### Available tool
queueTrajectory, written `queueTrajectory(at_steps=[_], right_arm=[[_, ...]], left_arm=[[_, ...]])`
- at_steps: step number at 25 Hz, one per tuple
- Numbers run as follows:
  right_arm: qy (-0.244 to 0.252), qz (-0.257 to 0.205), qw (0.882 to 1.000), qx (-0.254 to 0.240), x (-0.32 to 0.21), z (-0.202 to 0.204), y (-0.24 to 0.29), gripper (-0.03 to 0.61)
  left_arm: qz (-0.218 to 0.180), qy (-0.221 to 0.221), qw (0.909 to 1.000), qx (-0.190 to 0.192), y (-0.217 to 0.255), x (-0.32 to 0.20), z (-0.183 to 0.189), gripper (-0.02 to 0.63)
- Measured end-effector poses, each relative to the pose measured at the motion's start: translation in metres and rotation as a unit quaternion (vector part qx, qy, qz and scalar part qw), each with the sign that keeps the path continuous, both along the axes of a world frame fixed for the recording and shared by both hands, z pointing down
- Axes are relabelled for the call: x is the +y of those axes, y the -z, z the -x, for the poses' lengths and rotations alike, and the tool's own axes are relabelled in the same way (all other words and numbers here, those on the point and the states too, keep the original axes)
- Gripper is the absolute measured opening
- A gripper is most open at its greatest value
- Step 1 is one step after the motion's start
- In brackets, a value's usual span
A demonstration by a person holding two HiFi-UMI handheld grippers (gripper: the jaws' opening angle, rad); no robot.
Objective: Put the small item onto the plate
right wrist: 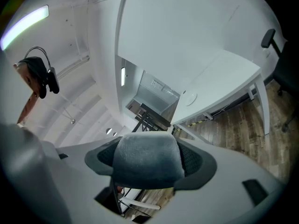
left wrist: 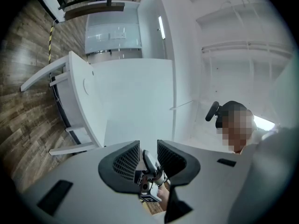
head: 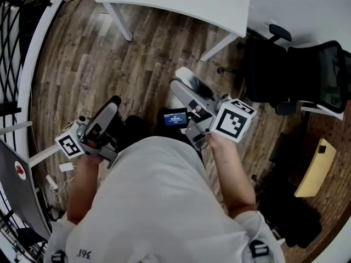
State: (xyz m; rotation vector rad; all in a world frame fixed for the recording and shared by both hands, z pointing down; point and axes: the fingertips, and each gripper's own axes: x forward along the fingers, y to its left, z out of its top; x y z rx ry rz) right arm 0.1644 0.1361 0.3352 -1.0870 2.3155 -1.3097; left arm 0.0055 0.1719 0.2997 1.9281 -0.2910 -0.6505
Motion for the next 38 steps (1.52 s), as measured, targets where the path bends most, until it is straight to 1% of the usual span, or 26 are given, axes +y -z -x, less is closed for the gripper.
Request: queueTrajectory(at_steps=[4,7,10,12,16,19,23,25,27,31,34,38], right_arm=[[0.002,0.014,1.000,0.009,-0.021,0.002,-0.008,0.339],[-0.002,0.013,1.000,0.018,-0.041,0.010,-0.009,0.339],[-0.020,0.014,0.999,0.024,-0.071,0.012,-0.012,0.339],[-0.038,0.014,0.999,0.024,-0.100,0.015,-0.010,0.339],[-0.056,0.009,0.998,0.029,-0.164,0.037,0.001,0.339],[-0.078,0.005,0.996,0.033,-0.213,0.053,0.011,0.339],[-0.101,0.000,0.994,0.051,-0.262,0.072,0.019,0.339],[-0.110,0.002,0.992,0.061,-0.282,0.079,0.019,0.339],[-0.118,0.006,0.990,0.076,-0.298,0.082,0.017,0.339],[-0.124,0.009,0.988,0.095,-0.321,0.088,0.016,0.339],[-0.114,0.007,0.987,0.108,-0.334,0.095,0.014,0.339],[-0.097,0.002,0.988,0.118,-0.354,0.093,0.008,0.339]], left_arm=[[0.005,0.003,1.0000,0.006,-0.008,-0.024,0.005,0.117],[0.013,-0.003,0.9998,0.016,-0.019,-0.048,0.013,0.117],[0.023,-0.017,0.9993,0.024,-0.024,-0.086,0.014,0.117],[0.017,-0.033,0.9990,0.026,-0.022,-0.118,0.019,0.117],[0.004,-0.052,0.9983,0.027,-0.010,-0.193,0.044,0.117],[-0.001,-0.065,0.9976,0.025,0.000,-0.245,0.067,0.117],[-0.012,-0.075,0.9970,0.019,0.002,-0.295,0.107,0.117],[-0.014,-0.072,0.9970,0.024,0.004,-0.317,0.123,0.117],[-0.014,-0.070,0.9969,0.033,0.006,-0.332,0.136,0.117],[-0.003,-0.067,0.9974,0.027,0.000,-0.349,0.151,0.117],[0.007,-0.061,0.9976,0.031,-0.003,-0.357,0.155,0.117],[0.002,-0.050,0.9984,0.027,-0.008,-0.365,0.152,0.117]])
